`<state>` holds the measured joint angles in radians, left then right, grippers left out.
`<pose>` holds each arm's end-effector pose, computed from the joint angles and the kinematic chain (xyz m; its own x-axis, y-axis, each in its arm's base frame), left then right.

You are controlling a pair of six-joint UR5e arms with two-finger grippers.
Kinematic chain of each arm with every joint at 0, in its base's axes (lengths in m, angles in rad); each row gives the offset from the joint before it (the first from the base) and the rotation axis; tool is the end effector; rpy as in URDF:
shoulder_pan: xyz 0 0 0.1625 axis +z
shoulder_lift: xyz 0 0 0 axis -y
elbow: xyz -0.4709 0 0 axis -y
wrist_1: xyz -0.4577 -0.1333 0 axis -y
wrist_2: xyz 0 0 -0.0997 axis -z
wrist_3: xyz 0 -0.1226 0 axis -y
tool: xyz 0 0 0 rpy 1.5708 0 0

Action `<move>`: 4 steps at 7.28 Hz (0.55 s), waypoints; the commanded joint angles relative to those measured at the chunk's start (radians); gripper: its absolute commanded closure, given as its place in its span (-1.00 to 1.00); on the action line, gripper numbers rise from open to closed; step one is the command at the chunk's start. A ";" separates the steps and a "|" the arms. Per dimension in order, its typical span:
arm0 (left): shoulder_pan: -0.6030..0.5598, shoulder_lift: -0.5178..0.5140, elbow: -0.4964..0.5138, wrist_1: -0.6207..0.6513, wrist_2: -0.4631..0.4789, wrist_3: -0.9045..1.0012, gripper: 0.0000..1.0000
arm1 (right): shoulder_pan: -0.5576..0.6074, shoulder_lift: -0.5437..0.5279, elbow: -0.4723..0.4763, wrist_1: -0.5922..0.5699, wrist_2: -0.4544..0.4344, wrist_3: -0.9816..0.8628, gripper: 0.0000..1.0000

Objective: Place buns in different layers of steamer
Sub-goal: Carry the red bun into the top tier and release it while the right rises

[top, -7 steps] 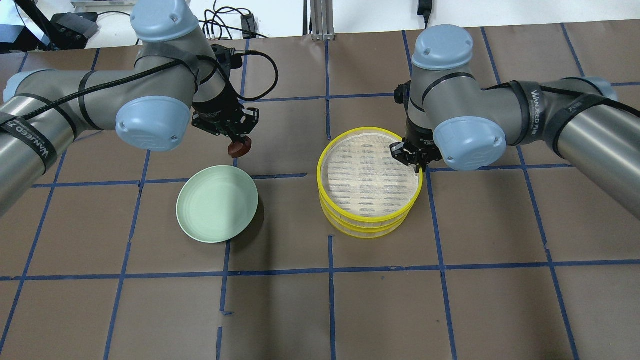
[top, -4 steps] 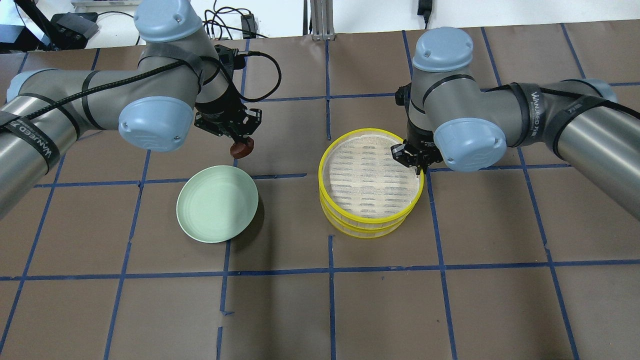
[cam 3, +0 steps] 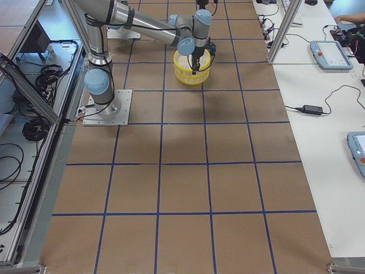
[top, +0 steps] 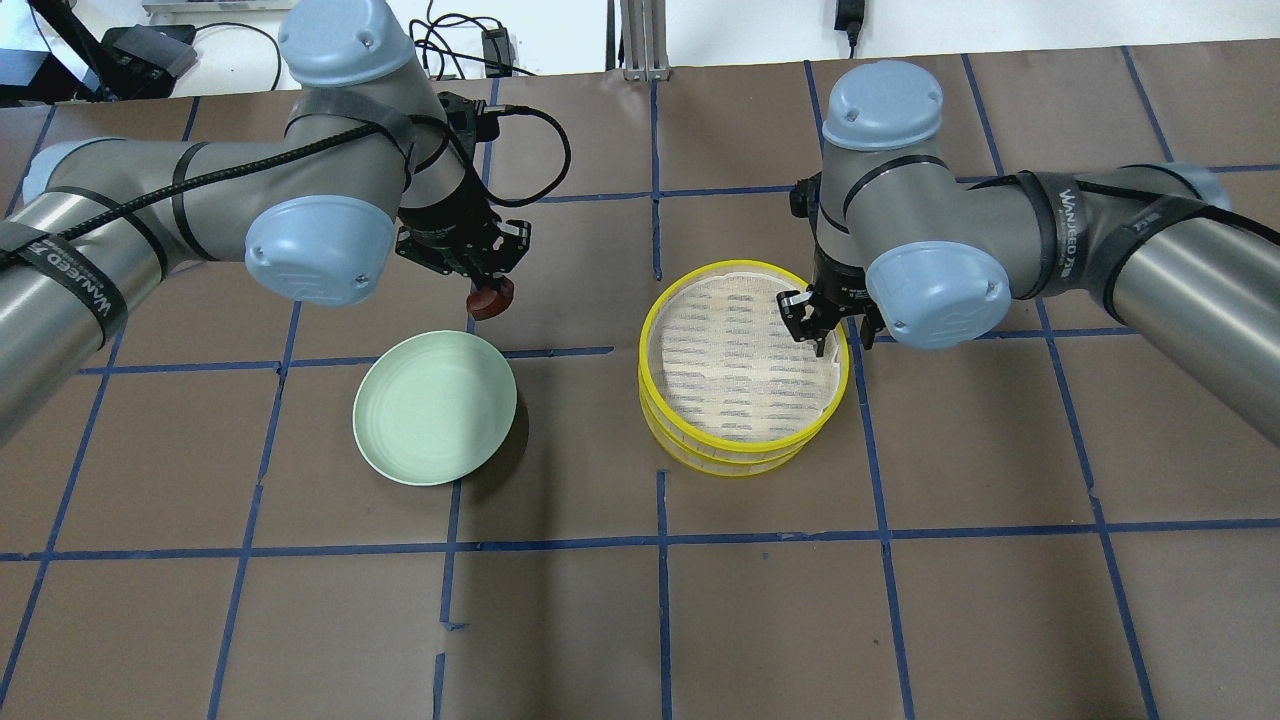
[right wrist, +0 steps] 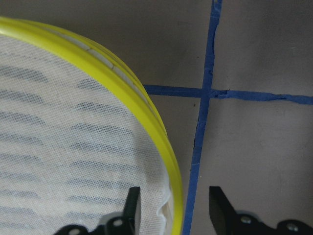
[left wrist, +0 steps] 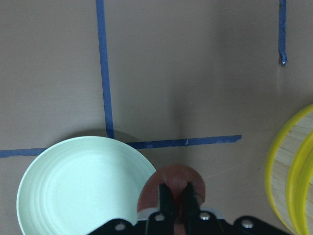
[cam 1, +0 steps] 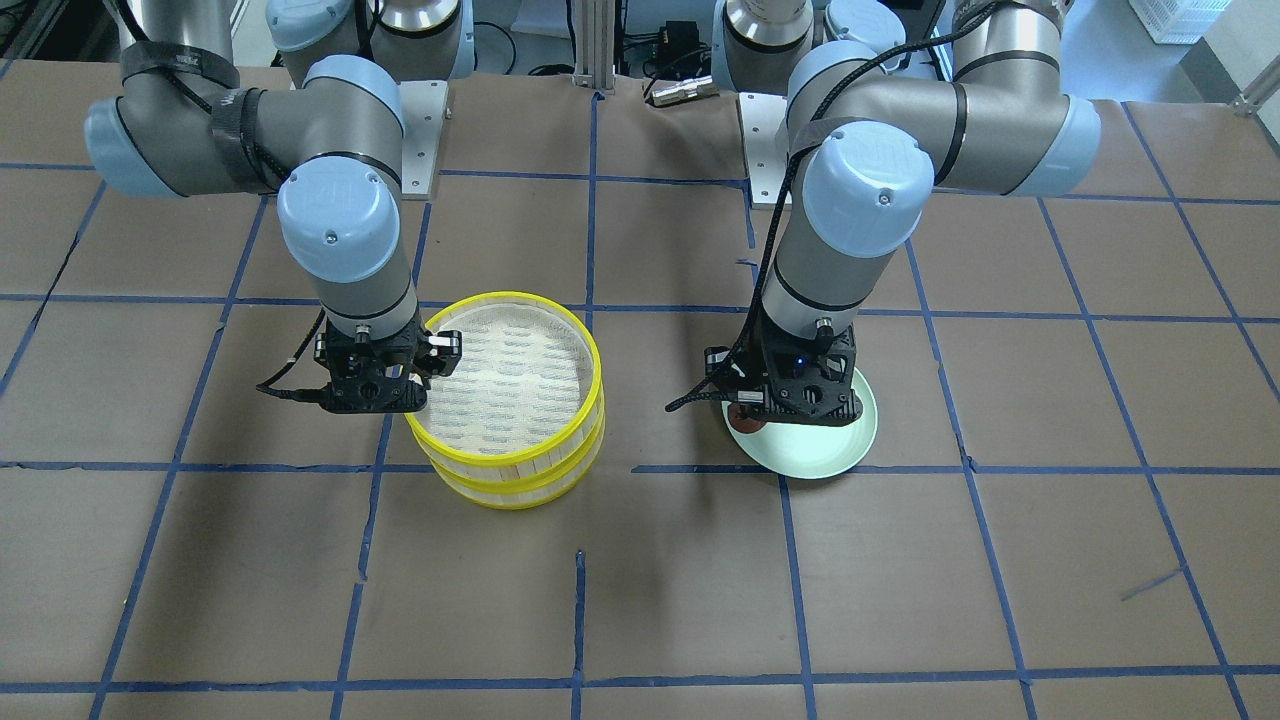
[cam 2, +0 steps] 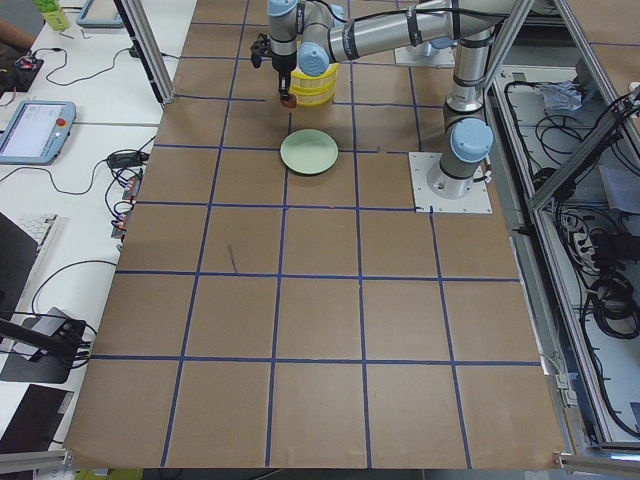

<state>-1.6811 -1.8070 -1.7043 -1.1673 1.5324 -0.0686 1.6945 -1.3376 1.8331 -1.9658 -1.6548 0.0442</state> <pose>-0.2077 -0.6217 0.3359 -0.9983 0.0429 0.0406 0.0417 0.9986 -0.0311 0.1959 -0.5787 0.2715 -0.9923 -0.0876 0.0878 -0.0790 0.9922 0.0965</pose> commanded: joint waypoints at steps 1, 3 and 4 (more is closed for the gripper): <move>0.000 0.000 0.002 0.000 0.000 0.001 0.95 | 0.001 0.000 -0.009 -0.001 0.006 0.006 -0.93; -0.003 0.000 0.005 0.000 -0.001 0.001 0.95 | -0.004 0.002 -0.049 0.005 0.006 0.003 -0.93; -0.008 0.000 0.006 0.000 -0.001 0.000 0.95 | -0.004 0.002 -0.046 0.005 0.007 0.009 -0.93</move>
<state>-1.6847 -1.8070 -1.7004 -1.1673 1.5315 -0.0678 1.6920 -1.3367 1.7960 -1.9621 -1.6488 0.0498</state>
